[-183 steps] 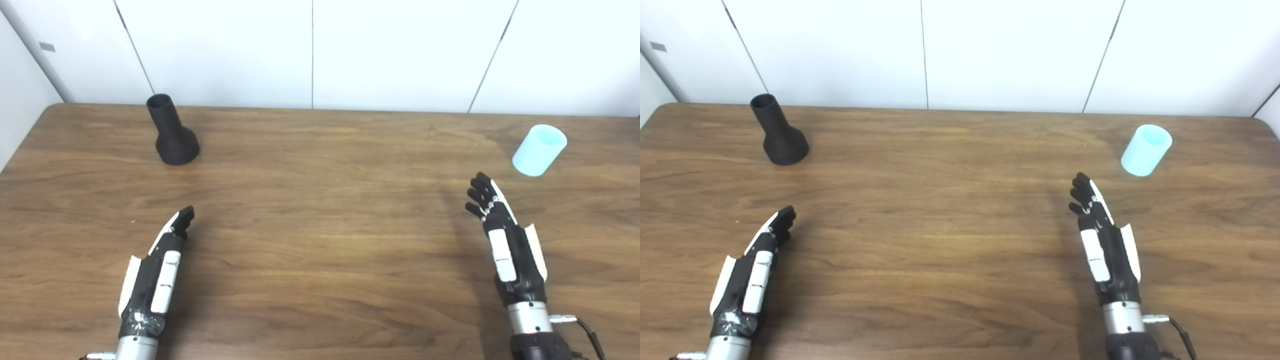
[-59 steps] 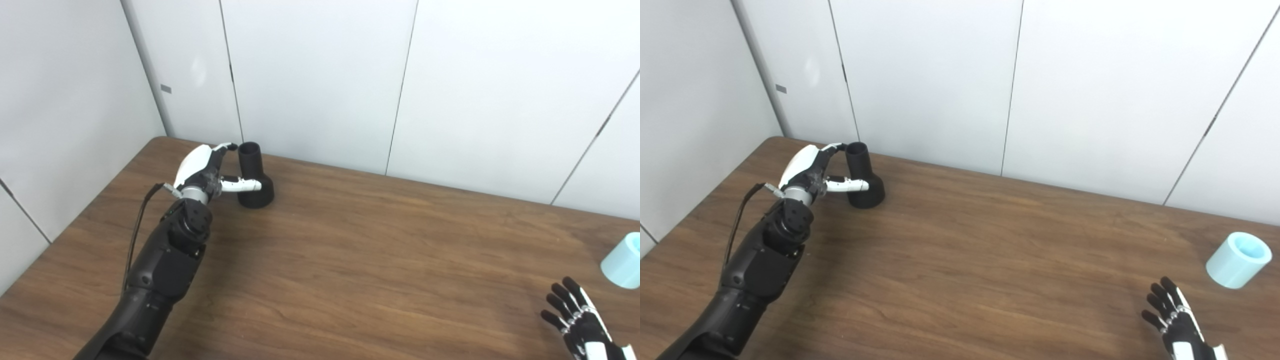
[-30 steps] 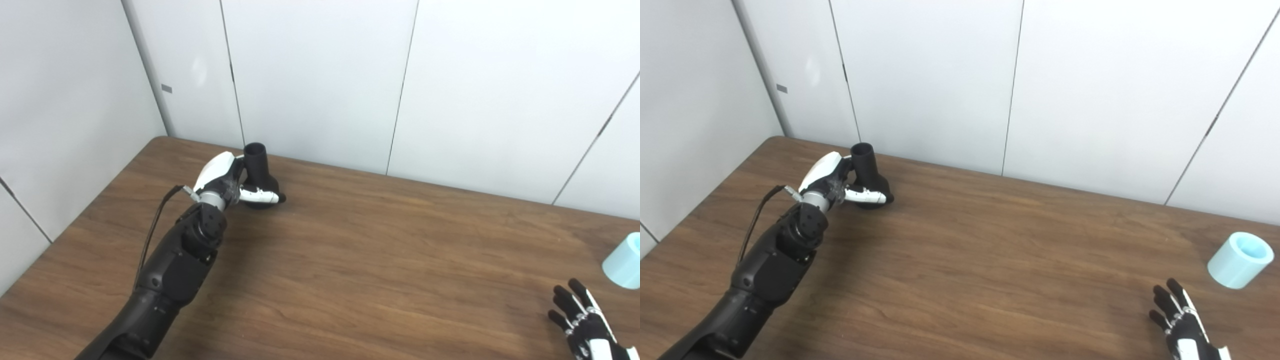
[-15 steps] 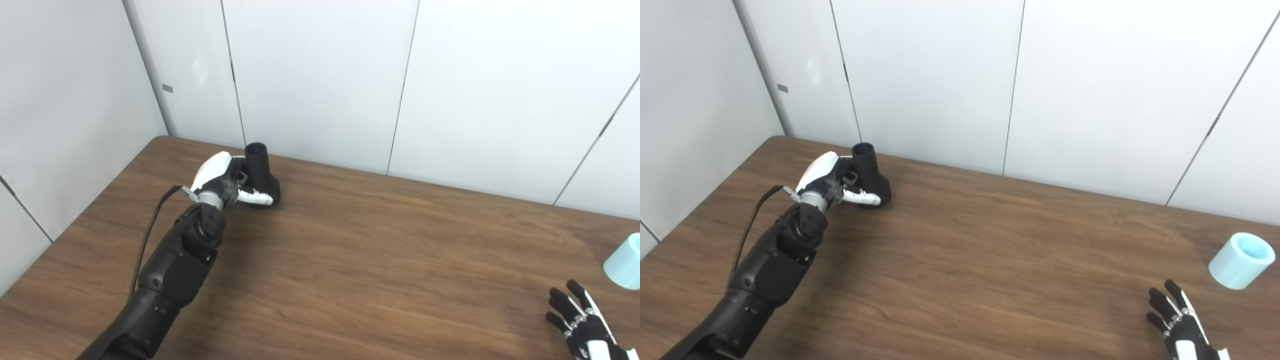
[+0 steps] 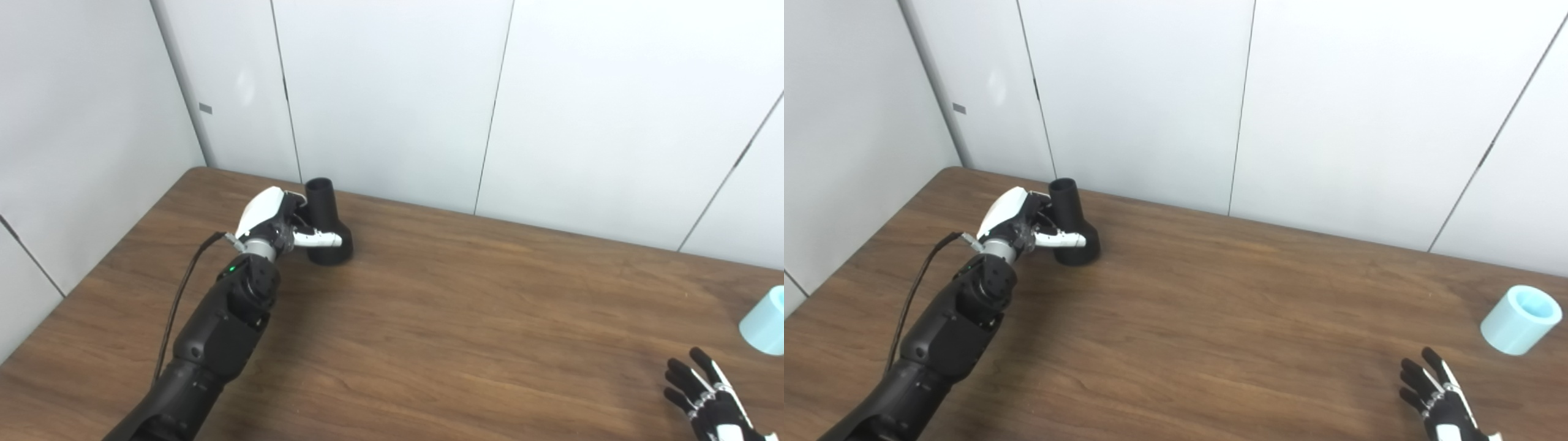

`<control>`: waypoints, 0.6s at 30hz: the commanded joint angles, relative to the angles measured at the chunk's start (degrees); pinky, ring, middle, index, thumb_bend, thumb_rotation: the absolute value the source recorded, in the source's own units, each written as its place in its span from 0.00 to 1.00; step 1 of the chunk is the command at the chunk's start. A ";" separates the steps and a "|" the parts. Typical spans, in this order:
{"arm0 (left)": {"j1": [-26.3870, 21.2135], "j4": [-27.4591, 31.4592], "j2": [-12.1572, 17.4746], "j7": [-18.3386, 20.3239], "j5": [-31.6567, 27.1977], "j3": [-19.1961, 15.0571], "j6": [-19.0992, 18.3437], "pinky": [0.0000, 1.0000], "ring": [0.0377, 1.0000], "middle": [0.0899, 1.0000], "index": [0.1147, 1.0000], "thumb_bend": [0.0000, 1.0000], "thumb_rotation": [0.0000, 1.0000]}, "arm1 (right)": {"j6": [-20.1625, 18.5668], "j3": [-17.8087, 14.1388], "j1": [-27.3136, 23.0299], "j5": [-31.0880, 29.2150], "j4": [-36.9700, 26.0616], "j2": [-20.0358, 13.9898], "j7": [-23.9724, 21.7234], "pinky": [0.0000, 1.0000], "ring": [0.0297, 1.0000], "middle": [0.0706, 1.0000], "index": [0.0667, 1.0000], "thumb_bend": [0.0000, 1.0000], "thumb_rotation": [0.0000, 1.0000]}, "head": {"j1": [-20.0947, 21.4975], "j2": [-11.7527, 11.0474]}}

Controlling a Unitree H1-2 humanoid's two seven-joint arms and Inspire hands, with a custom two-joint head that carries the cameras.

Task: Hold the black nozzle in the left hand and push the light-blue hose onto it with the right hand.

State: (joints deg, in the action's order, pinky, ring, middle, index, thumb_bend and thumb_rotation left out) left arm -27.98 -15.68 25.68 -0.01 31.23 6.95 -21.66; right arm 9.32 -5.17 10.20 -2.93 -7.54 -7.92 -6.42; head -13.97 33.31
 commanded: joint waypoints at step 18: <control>3.50 4.16 0.42 -3.93 5.41 3.35 5.80 0.63 0.62 0.50 0.39 0.52 0.00 | 1.87 0.66 2.82 2.03 1.70 1.44 1.23 0.78 0.84 0.85 0.91 0.51 0.95 | 1.20 0.71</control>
State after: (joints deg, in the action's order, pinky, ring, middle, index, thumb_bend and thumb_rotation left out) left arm -24.40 -12.72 26.06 -3.66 36.18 10.26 -16.52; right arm 9.67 -5.01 10.61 -0.85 -7.86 -7.78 -6.22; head -12.75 34.01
